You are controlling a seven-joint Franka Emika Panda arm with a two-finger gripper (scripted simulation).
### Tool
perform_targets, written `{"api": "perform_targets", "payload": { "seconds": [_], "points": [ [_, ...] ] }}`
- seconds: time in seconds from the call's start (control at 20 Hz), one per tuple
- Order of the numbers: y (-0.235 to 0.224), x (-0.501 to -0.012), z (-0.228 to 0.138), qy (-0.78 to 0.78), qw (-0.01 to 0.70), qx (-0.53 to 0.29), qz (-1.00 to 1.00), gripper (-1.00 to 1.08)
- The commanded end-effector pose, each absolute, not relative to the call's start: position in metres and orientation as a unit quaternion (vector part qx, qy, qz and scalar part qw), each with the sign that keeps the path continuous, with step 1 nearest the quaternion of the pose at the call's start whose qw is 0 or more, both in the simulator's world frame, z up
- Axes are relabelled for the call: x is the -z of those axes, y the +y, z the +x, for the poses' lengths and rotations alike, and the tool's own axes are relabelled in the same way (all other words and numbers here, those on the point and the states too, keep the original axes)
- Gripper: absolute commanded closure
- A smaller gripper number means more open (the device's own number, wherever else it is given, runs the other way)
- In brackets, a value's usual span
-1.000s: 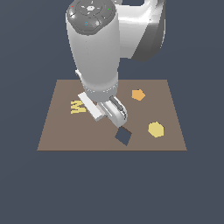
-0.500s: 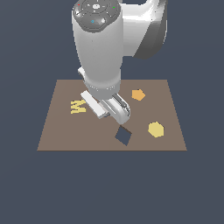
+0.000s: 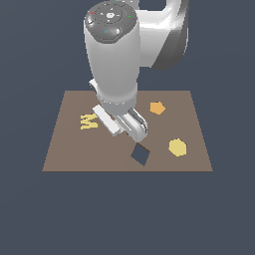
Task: Insert a designated object into the corresponding slot on a board.
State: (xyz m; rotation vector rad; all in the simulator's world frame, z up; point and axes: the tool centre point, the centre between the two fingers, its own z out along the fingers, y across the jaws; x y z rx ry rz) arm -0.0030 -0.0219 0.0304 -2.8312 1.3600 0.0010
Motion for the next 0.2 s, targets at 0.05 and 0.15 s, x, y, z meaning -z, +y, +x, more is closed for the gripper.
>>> {"api": "perform_targets", "payload": {
  "seconds": [0.05, 0.15],
  "points": [
    [-0.0218, -0.0305, -0.0029, 0.433, 0.000, 0.000, -0.901, -0.92],
    [-0.0218, -0.0305, -0.0029, 0.433, 0.000, 0.000, -0.901, -0.92]
  ]
}}
